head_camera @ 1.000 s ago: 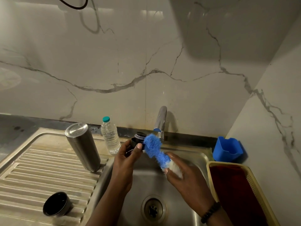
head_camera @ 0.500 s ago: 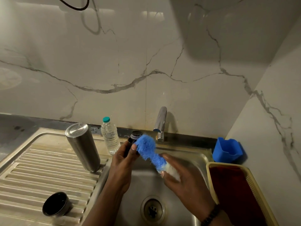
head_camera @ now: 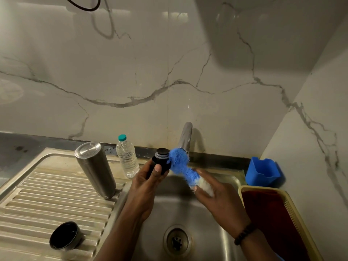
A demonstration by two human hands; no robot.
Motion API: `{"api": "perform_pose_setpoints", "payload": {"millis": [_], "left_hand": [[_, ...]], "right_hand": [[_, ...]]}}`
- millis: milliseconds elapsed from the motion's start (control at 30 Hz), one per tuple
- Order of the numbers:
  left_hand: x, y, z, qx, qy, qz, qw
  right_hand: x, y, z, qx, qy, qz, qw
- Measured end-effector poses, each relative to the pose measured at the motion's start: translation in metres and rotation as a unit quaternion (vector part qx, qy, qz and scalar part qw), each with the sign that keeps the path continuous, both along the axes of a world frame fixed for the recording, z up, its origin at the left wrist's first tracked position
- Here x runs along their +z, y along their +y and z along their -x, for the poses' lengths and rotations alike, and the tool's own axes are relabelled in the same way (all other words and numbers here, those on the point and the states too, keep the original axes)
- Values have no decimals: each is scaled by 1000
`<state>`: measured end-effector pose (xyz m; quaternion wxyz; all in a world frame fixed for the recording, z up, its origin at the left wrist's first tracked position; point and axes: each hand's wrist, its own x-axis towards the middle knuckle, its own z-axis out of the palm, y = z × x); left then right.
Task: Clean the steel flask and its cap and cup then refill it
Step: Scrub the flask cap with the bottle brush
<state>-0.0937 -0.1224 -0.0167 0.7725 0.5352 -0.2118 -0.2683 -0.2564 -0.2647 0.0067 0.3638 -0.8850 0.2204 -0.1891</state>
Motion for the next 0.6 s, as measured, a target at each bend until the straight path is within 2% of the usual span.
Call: {"api": "perform_pose_setpoints", "payload": {"millis": [100, 233, 400, 600], "left_hand": [[2, -1, -1, -11, 16, 16, 1000], [3, -1, -2, 14, 80, 41, 996], [-1, -4, 2, 32, 34, -4, 999], [-5, -4, -2, 37, 36, 21, 998]], "right_hand": [[1, 0, 1, 8, -14, -14, 1000], [2, 7, 1, 11, -14, -12, 1000], [0, 11, 2, 10, 5, -16, 1000], [-4, 9, 2, 0, 14, -30, 999]]}}
